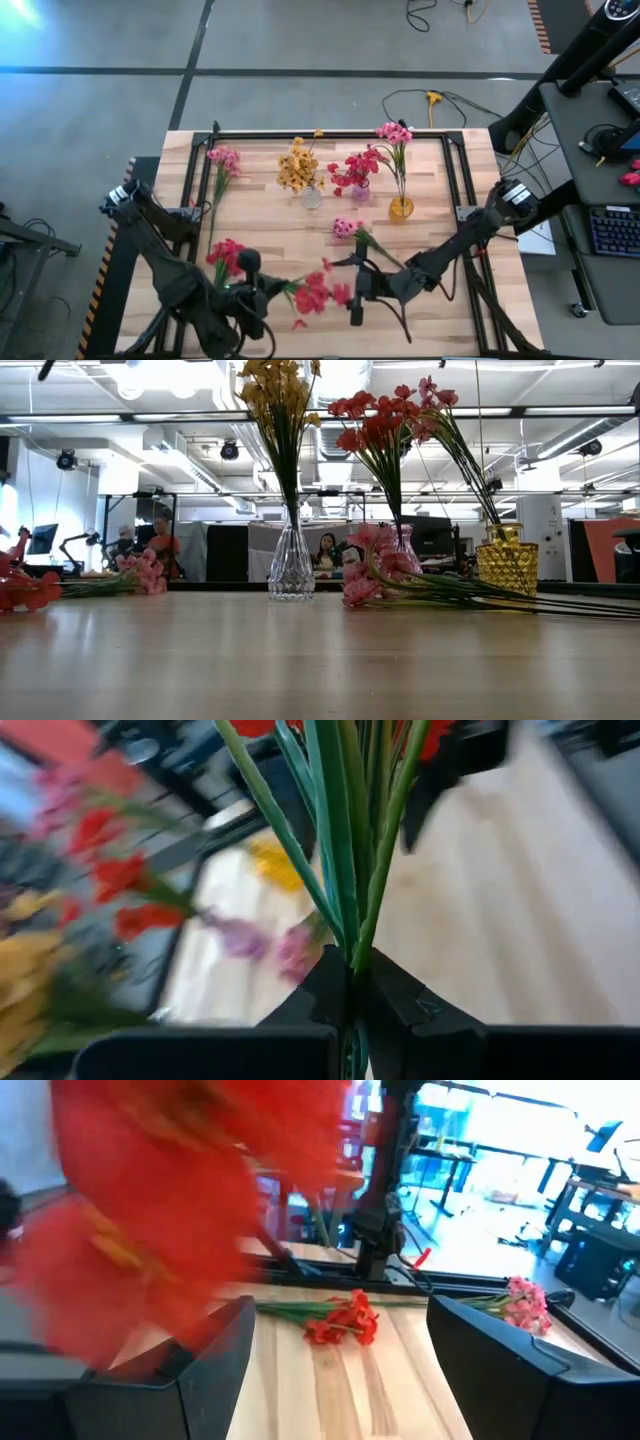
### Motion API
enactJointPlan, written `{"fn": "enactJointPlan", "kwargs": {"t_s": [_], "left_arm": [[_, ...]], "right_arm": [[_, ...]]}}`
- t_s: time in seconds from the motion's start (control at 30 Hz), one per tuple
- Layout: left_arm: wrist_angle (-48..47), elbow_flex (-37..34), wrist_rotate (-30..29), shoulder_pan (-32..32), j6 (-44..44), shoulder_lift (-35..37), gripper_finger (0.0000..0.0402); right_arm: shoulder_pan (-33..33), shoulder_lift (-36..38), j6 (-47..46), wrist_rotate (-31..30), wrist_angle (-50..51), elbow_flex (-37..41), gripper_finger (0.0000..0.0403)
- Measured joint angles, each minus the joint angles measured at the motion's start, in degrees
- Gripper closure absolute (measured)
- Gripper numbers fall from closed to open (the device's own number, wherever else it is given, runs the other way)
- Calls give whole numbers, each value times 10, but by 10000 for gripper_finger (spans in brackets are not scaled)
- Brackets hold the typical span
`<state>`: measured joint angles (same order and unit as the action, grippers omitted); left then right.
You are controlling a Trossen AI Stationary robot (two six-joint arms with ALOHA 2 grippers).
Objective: Sort flowers into vase by color
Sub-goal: Put the right red flowers into the pink vase
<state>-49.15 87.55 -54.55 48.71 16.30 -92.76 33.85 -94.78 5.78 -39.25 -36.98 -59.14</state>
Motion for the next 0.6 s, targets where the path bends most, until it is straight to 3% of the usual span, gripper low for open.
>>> {"fn": "enactJointPlan", "kwargs": {"t_s": [0.13,0.27,0.4,0.6], "left_arm": [[147,-60,67,-3,-121,38,401],[390,-181,161,-20,-254,97,401],[576,-302,170,-47,-289,151,401],[779,-429,172,-68,-293,181,401]], "right_arm": [[14,32,-25,-9,94,-20,113],[22,43,-44,-11,131,-24,112],[24,34,-23,-8,98,-24,112],[2,-7,60,5,-42,-24,112]]}}
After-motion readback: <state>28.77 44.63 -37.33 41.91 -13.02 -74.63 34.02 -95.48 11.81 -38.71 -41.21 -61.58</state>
